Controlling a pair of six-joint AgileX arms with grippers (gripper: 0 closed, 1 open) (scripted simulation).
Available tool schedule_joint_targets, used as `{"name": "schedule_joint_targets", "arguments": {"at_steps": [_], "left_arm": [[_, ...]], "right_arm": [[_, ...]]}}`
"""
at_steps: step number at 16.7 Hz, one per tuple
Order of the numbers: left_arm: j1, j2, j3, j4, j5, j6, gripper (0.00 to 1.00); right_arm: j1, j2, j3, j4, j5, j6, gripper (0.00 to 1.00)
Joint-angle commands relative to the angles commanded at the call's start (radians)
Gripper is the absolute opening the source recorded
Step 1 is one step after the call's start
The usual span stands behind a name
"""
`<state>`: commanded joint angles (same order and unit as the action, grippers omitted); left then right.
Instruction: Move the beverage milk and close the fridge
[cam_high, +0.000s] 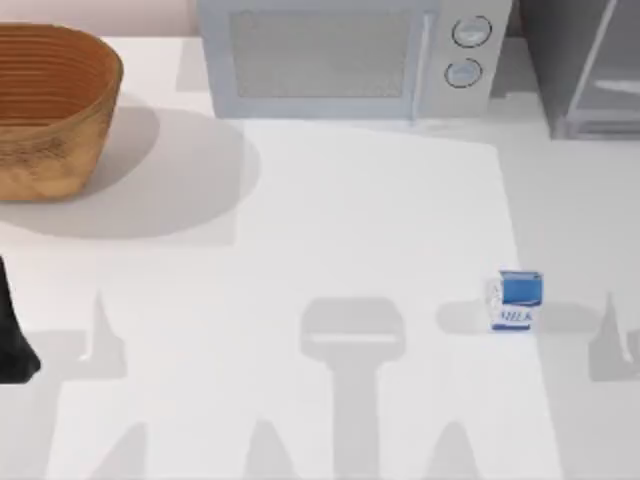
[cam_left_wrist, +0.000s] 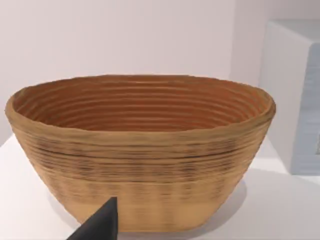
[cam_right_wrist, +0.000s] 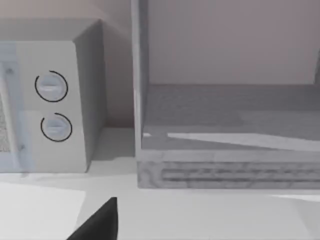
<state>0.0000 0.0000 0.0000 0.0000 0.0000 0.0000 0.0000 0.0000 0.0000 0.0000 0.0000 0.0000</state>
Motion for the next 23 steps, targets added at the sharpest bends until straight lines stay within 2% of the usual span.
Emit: {"name": "schedule_joint_targets", "arguments": {"at_steps": [3,7,18,23], "left_arm": [[0.000,0.000,0.000,0.000,0.000,0.000,1.00],[0.000,0.000,0.000,0.000,0.000,0.000,1.00],[0.000,0.000,0.000,0.000,0.000,0.000,1.00],[0.000,0.000,0.000,0.000,0.000,0.000,1.00]], "right_arm": [[0.010,0.008,0.001,0.009,0.010,0.000,1.00],[0.126,0.103,0.005,0.100,0.124,0.002,1.00],[0.685,0.572,0.022,0.552,0.705,0.012,1.00],[0.866,0.725,0.027,0.696,0.893,0.015,1.00]]}}
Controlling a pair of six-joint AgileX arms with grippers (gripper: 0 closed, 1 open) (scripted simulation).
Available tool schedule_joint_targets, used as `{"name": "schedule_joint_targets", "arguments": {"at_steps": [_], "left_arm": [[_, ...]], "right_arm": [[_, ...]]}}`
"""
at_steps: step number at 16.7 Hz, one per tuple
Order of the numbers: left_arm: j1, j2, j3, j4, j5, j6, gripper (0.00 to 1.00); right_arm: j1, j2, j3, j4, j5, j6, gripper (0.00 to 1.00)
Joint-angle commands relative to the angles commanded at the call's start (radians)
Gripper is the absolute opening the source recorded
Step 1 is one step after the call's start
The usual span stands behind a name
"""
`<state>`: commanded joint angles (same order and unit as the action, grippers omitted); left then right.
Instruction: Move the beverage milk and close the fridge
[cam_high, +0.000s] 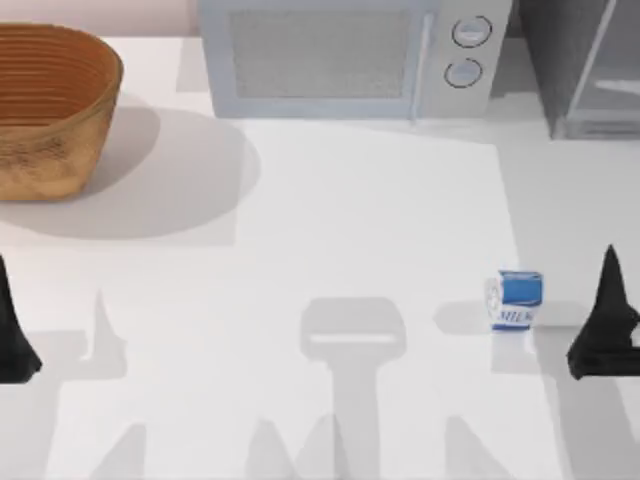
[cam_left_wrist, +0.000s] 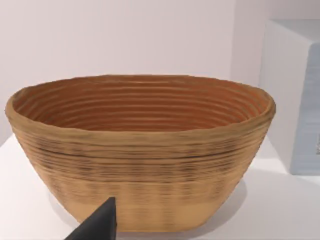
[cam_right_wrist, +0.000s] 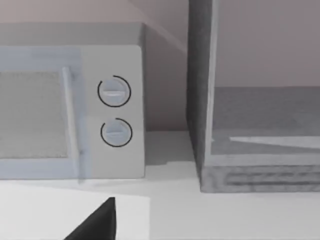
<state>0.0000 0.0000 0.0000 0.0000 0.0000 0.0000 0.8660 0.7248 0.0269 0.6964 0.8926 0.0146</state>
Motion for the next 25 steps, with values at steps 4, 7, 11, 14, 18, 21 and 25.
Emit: {"name": "schedule_joint_targets", "arguments": {"at_steps": [4,7,11,14,18,21,25], "left_arm": [[0.000,0.000,0.000,0.000,0.000,0.000,1.00],[0.000,0.000,0.000,0.000,0.000,0.000,1.00],[0.000,0.000,0.000,0.000,0.000,0.000,1.00],[0.000,0.000,0.000,0.000,0.000,0.000,1.00],[0.000,0.000,0.000,0.000,0.000,0.000,1.00],[0.000,0.000,0.000,0.000,0.000,0.000,1.00],[0.000,0.000,0.000,0.000,0.000,0.000,1.00]], "right_arm": [[0.058,0.043,-0.003,0.033,0.036,0.003,1.00],[0.058,0.043,-0.003,0.033,0.036,0.003,1.00],[0.056,0.068,0.000,0.050,0.037,0.009,1.00],[0.062,0.167,0.013,0.111,0.044,0.027,1.00],[0.060,0.328,0.031,0.197,0.036,0.060,1.00],[0.055,0.426,0.056,0.270,0.034,0.088,1.00],[0.047,0.574,0.073,0.352,0.033,0.114,1.00]]}}
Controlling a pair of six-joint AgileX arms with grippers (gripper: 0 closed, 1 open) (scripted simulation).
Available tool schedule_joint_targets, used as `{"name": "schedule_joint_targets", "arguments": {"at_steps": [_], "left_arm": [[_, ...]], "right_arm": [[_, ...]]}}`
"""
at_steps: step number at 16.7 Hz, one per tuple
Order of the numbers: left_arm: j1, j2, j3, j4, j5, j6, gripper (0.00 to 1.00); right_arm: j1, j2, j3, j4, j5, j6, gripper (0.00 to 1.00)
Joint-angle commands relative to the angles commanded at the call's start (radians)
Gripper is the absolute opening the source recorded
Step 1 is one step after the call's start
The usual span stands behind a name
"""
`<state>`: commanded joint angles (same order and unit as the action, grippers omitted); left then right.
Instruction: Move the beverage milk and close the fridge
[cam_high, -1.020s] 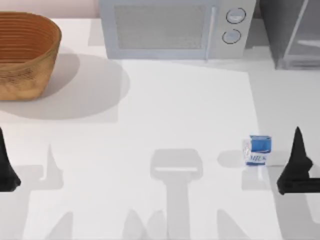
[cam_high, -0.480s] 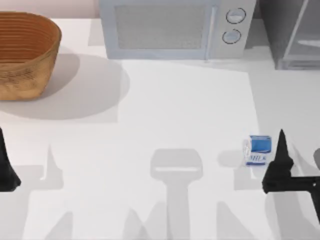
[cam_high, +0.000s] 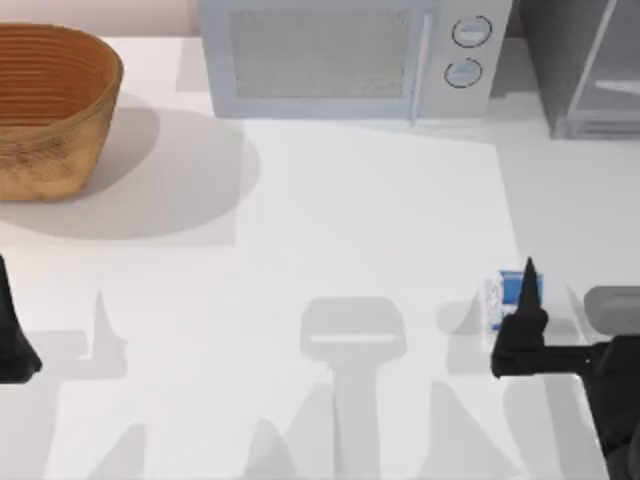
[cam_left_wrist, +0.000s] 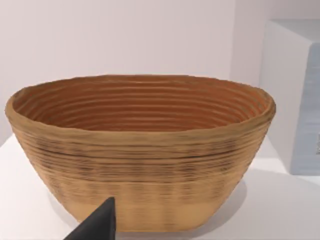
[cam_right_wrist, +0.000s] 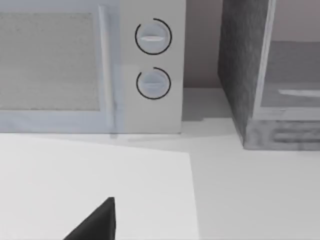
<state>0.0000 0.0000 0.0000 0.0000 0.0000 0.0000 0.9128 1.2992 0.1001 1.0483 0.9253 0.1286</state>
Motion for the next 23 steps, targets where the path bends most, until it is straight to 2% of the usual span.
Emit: {"name": "schedule_joint_targets", "arguments": {"at_steps": [17,23], "left_arm": [[0.000,0.000,0.000,0.000,0.000,0.000,1.00],[0.000,0.000,0.000,0.000,0.000,0.000,1.00]], "right_arm": [[-0.029,0.632,0.090,0.364,-0.027,0.131,1.00],[-0.037,0.676,0.098,0.395,-0.032,0.142,1.00]]}}
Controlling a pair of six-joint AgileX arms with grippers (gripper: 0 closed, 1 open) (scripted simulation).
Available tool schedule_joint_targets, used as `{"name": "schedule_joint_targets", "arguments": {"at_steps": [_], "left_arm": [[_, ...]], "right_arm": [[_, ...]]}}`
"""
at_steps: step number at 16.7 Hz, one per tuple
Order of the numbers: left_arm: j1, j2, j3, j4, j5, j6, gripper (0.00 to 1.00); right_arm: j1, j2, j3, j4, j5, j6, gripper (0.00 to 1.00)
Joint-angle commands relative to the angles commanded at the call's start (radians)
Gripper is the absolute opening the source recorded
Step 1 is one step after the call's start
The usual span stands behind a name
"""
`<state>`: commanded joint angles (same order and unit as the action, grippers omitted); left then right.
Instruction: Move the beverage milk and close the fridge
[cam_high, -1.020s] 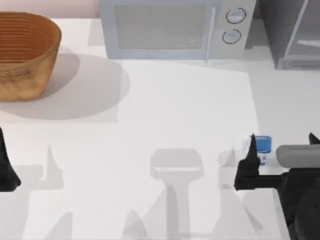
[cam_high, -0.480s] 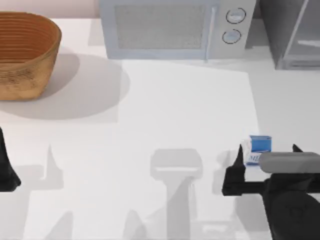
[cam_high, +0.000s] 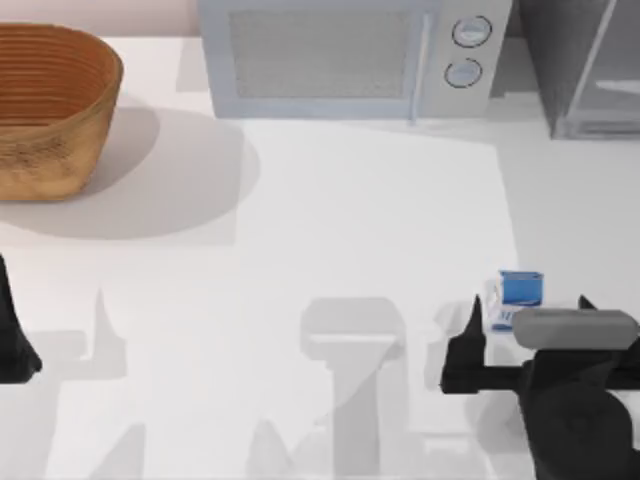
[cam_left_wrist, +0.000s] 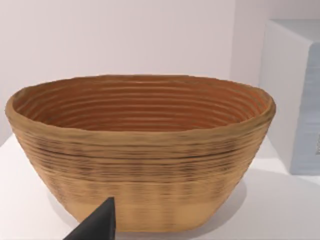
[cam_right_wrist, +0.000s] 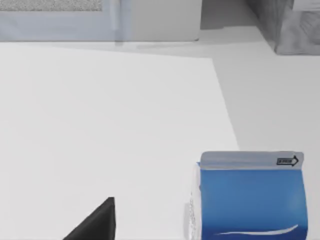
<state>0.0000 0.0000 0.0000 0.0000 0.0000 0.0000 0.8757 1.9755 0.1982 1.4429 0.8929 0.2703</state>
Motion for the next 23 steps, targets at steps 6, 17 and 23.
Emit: {"name": "schedule_joint_targets", "arguments": {"at_steps": [6,17,23], "left_arm": [[0.000,0.000,0.000,0.000,0.000,0.000,1.00],[0.000,0.000,0.000,0.000,0.000,0.000,1.00],[0.000,0.000,0.000,0.000,0.000,0.000,1.00]], "right_arm": [[-0.074,0.050,0.058,0.020,-0.069,-0.034,1.00],[-0.137,0.096,0.106,0.036,-0.129,-0.061,0.70],[-0.137,0.096,0.106,0.036,-0.129,-0.061,0.25]]}}
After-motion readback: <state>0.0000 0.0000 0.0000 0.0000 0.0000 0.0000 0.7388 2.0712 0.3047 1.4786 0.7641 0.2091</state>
